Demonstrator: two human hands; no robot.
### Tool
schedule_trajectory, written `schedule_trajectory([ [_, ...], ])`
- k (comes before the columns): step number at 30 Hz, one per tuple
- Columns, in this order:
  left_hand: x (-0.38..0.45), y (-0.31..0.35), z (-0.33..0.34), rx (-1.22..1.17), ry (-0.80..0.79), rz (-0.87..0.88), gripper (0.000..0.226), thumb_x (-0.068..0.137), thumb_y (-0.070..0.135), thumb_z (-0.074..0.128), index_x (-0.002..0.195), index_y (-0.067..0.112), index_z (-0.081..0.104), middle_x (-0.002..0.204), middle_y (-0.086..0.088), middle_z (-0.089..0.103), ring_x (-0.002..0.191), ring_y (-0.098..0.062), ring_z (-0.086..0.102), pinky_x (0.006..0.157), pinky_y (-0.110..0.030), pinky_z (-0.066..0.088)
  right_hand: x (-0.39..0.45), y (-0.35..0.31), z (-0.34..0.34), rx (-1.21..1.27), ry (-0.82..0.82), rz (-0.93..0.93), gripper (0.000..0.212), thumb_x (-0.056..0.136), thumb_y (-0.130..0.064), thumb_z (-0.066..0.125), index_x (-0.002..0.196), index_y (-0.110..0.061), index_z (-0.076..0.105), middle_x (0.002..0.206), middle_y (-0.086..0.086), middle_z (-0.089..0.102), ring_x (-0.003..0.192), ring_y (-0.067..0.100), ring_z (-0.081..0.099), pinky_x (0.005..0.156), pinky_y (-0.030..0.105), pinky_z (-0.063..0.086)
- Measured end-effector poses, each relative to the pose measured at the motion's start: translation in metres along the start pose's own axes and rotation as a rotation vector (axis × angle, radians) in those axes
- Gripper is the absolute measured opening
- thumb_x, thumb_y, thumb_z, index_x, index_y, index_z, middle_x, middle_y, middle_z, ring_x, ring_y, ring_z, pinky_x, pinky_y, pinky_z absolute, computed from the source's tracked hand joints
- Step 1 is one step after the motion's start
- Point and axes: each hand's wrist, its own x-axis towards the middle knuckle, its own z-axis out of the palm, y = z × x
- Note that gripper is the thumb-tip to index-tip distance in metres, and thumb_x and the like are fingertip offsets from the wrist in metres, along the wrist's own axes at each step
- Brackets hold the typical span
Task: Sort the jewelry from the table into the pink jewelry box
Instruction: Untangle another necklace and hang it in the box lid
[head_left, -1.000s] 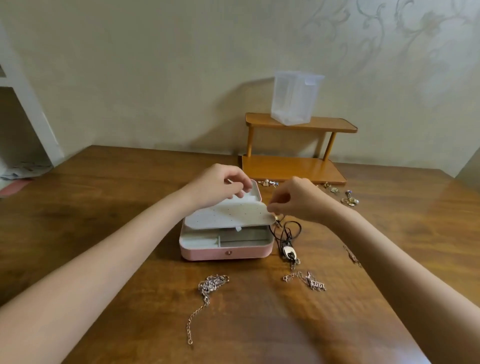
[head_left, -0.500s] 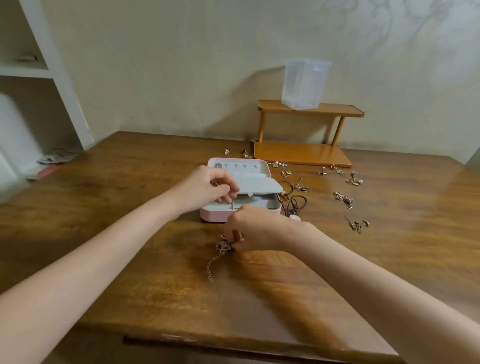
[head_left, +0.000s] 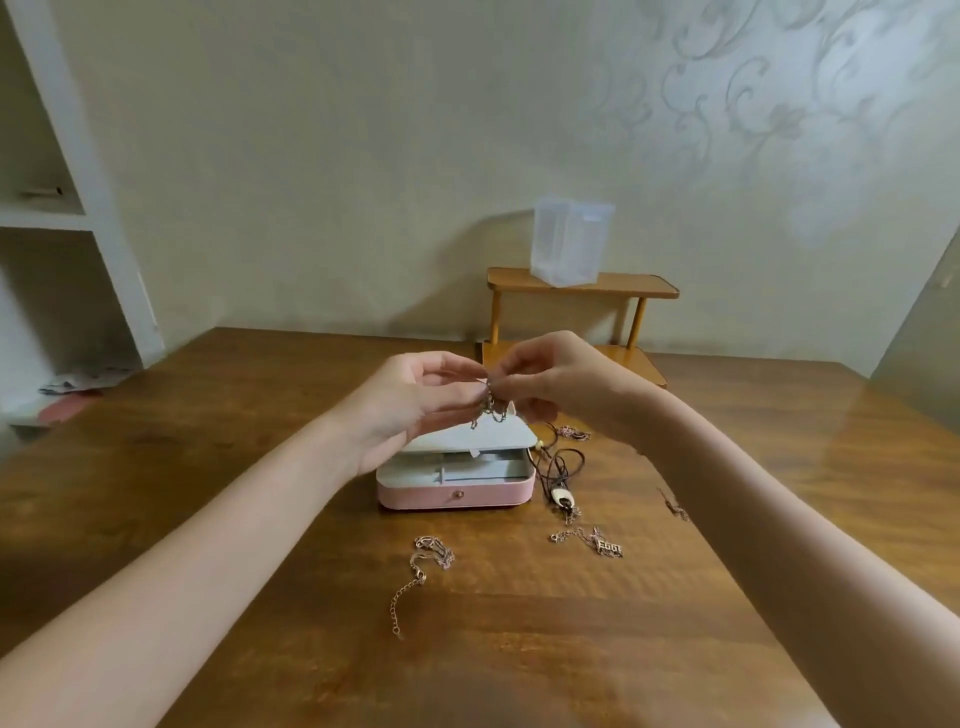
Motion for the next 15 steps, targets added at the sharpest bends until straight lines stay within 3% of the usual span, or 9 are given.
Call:
schedule_trajectory([
  [4,0.014,0.004,0.006,0.078,0.050,0.014,0.023,0.079,-0.005,0.066,0.098,0.009,0.062,0.086,-0.005,0.070,0.079,-0.012,0.067,0.070,-0.021,0.057,0.004,0.009,-0.010,0.076,-0.006,0.041,0.009,0.087,-0.004,0.061,0.083,-0.006,0.068,0.070,0.006,0.063,0.059,0.012,0.050,0.050,0.017,0.043],
  [7,0.025,0.005,0.006,-0.043,0.066,-0.016,0.023,0.081,-0.006,0.062,0.096,0.012,0.060,0.086,-0.005,0.065,0.080,-0.015,0.063,0.075,-0.024,0.054,0.008,0.013,-0.015,-0.076,-0.026,0.061,0.010,0.088,-0.003,0.059,0.091,-0.002,0.069,0.073,0.008,0.063,0.060,0.013,0.051,0.052,0.017,0.043],
  [9,0.030,0.003,0.005,-0.144,0.076,-0.037,0.020,0.083,-0.005,0.060,0.093,0.013,0.060,0.085,-0.006,0.062,0.076,-0.016,0.060,0.069,-0.025,0.053,0.012,0.016,-0.018,-0.156,-0.026,0.035,0.012,0.088,-0.004,0.059,0.092,0.000,0.069,0.068,0.004,0.062,0.054,0.009,0.049,0.050,0.016,0.042],
  [12,0.035,-0.002,0.007,-0.111,0.104,-0.007,0.017,0.086,-0.003,0.058,0.092,0.013,0.059,0.085,-0.007,0.059,0.075,-0.015,0.058,0.060,-0.020,0.054,0.016,0.023,-0.022,0.087,0.065,0.059,0.012,0.089,-0.010,0.060,0.086,-0.004,0.070,0.062,0.000,0.057,0.052,0.007,0.045,0.047,0.015,0.038],
  [15,0.039,-0.006,0.011,0.162,0.121,0.101,0.014,0.087,-0.002,0.059,0.092,0.011,0.059,0.088,-0.007,0.058,0.077,-0.014,0.060,0.068,-0.022,0.057,0.018,0.029,-0.025,0.246,0.120,0.120,0.013,0.088,-0.013,0.060,0.084,-0.005,0.069,0.060,0.001,0.050,0.050,0.007,0.040,0.043,0.014,0.034],
])
